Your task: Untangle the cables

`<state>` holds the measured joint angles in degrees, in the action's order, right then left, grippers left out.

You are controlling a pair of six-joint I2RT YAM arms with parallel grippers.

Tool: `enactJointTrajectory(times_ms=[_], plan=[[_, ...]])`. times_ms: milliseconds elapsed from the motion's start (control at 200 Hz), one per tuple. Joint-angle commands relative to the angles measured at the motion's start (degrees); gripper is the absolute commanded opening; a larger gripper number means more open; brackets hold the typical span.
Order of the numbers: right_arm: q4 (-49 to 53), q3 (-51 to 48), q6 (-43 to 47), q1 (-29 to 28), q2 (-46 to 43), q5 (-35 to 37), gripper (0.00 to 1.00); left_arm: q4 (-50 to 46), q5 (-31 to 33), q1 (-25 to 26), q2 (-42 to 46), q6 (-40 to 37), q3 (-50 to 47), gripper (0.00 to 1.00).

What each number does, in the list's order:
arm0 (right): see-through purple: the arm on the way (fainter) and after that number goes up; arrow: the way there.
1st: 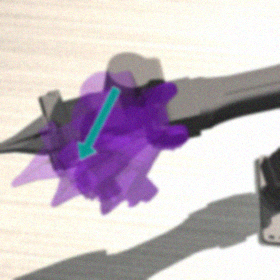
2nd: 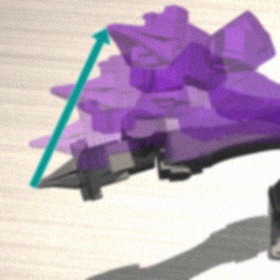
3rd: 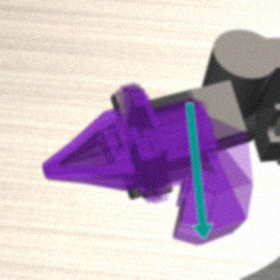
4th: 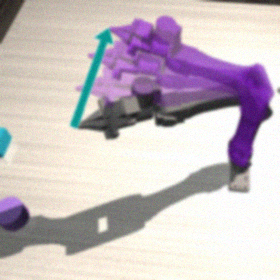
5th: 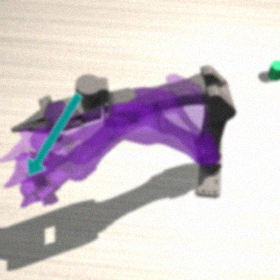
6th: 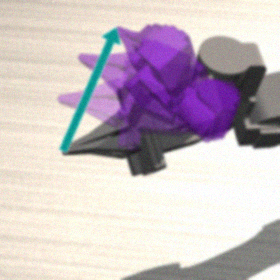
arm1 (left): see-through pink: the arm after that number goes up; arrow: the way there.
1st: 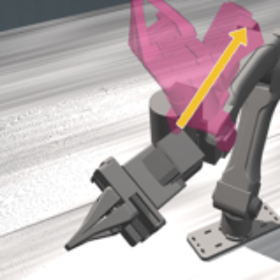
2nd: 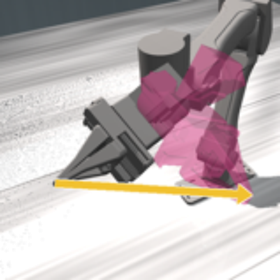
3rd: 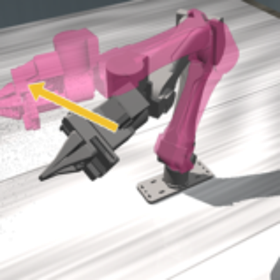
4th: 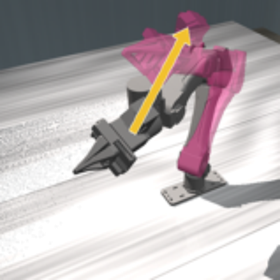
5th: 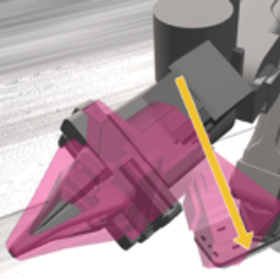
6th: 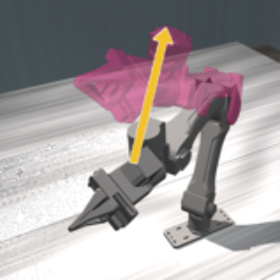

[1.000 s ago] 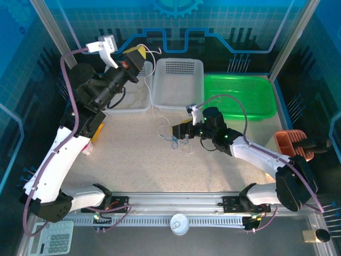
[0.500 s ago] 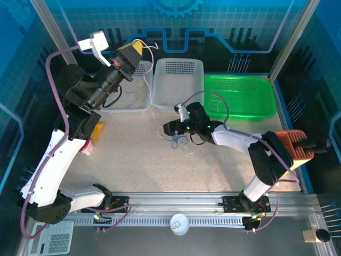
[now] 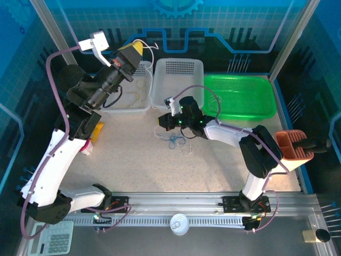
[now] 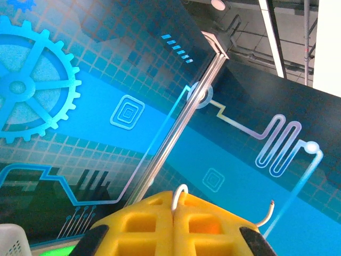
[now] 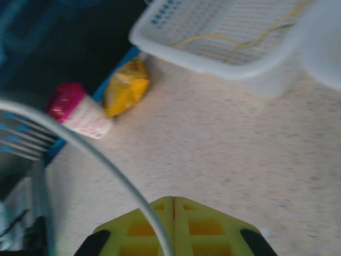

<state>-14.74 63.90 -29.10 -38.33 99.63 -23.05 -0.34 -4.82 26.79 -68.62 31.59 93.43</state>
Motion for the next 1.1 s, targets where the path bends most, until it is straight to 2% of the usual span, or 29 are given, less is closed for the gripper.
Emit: enactJointTrajectory(times_ms=[0, 80, 160, 195, 330, 430, 540, 645, 710, 815, 1095], plan=[[-10.60, -1.70, -5.80, -0.45, -6.27, -9.97, 0.00, 2.51, 0.05, -0.15, 0.24, 0.15, -1.54, 0.00], [-9.53, -1.89, -6.96, 0.81, -6.48, -9.79, 0.00, 3.01, 0.07, -0.16, -0.19, 0.38, -2.33, 0.00], [1.81, 1.01, -7.00, 2.55, -3.87, -6.25, 0.00, 3.24, -0.12, -0.18, -0.51, 0.83, -3.00, 0.00], [3.89, 1.89, -8.42, 3.54, -2.29, -7.49, 0.00, 3.14, -0.16, -0.15, -0.55, 0.92, -3.27, 0.00], [-13.88, -0.36, -24.17, 5.99, 5.21, -21.78, 0.00, 2.83, 0.02, -0.22, -0.26, 1.27, -5.12, 0.00], [-17.18, -0.06, -28.92, 5.55, 10.51, -25.70, 0.00, 2.50, 0.15, -0.22, 0.11, 1.46, -6.34, 0.00], [-6.59, 0.28, -22.31, 3.94, 11.15, -23.92, 0.00, 1.94, 0.33, -0.19, 0.63, 1.26, -7.13, 0.00], [17.60, 5.43, -7.54, 0.17, 10.25, -16.46, 0.00, 1.83, 0.60, -0.15, 0.86, 1.15, -7.57, 0.00], [26.04, 8.45, -2.14, -2.28, 11.47, -14.84, 0.00, 2.07, 0.57, -0.15, 0.77, 1.35, -7.89, 0.00], [28.50, 8.86, 0.18, -3.52, 10.73, -14.47, 0.00, 2.47, 0.60, -0.15, 0.59, 1.76, -8.43, 0.00], [28.88, 9.85, -0.84, 2.00, -2.27, -11.97, 0.00, 2.61, 0.85, -0.15, 1.00, 1.63, -9.78, 0.00]])
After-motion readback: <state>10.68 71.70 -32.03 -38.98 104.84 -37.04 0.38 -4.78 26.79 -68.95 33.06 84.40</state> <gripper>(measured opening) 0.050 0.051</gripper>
